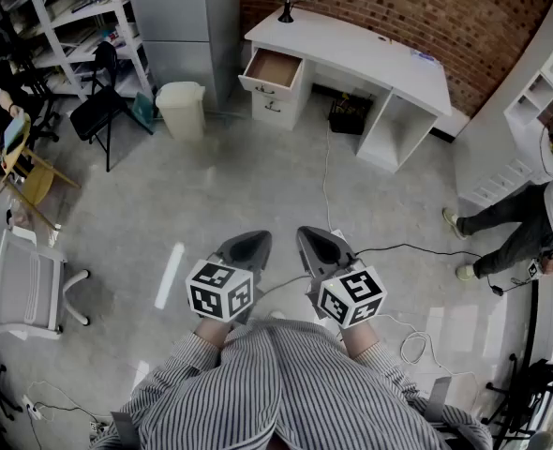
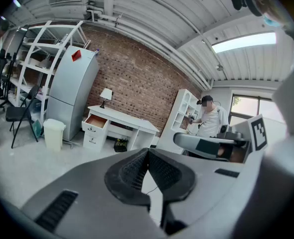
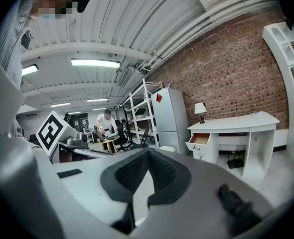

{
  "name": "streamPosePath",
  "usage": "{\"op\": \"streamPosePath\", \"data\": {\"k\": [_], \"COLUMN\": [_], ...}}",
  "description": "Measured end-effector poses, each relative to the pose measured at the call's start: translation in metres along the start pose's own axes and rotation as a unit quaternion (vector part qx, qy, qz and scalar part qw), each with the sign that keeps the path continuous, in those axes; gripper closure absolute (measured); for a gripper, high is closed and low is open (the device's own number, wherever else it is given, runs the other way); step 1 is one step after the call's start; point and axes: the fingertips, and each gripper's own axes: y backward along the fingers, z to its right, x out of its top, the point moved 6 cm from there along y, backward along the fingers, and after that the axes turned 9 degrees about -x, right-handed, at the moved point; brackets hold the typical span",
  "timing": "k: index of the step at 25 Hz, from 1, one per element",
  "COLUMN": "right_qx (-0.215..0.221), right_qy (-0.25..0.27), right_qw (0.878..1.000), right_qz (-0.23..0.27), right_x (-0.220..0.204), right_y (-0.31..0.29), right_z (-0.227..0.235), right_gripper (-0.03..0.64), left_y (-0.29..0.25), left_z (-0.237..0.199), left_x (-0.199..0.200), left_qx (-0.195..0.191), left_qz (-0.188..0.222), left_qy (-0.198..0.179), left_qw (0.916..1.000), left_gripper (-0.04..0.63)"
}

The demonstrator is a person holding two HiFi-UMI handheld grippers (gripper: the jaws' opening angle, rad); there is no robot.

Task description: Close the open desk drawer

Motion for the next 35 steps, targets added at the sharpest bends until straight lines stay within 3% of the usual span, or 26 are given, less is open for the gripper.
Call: {"op": "streamPosePath", "data": {"k": [15, 18, 21, 24, 29, 35], "right_qx": [0.030, 0.040, 0.020, 0.010, 0.039, 0.045], "right_qy": [-0.012, -0.008, -0.023, -0.041, -0.026, -0.039], "right_qw": [0.999, 0.999, 1.000, 0.999, 0.999, 0.998], "right_qz": [-0.001, 0.001, -0.001, -0.003, -0.020, -0.036], "right_x": [-0.007, -0.005, -0.004, -0.010, -0.020, -0.028], "right_y": [-0.011, -0.017, -0.024, -0.023, -0.024, -0.027], "right_z": [-0.008, -0.005, 0.003, 0.006, 0.012, 0.034], "right_gripper": [0.600, 0.600, 0.600, 0.600, 0.600, 0.600], "left_y": [-0.008, -0.010, -0.016, -0.023, -0.043, -0.059], "left_z": [0.000, -0.007, -0.007, -0.004, 0.001, 0.005], "left_x": [-0.007, -0.008, -0.002, -0.006, -0.023, -0.033], "left_qx": [-0.015, -0.013, 0.004, 0.021, 0.020, 0.027], "left_qz": [-0.009, -0.025, -0.022, -0.010, -0.026, -0.038], "left_qy": [0.003, -0.014, -0.031, -0.014, 0.009, 0.014], "left_qw": [0.9998, 0.9995, 0.9993, 0.9996, 0.9994, 0.9988], "left_gripper": [0.584, 0.584, 0.583, 0.583, 0.584, 0.583]}}
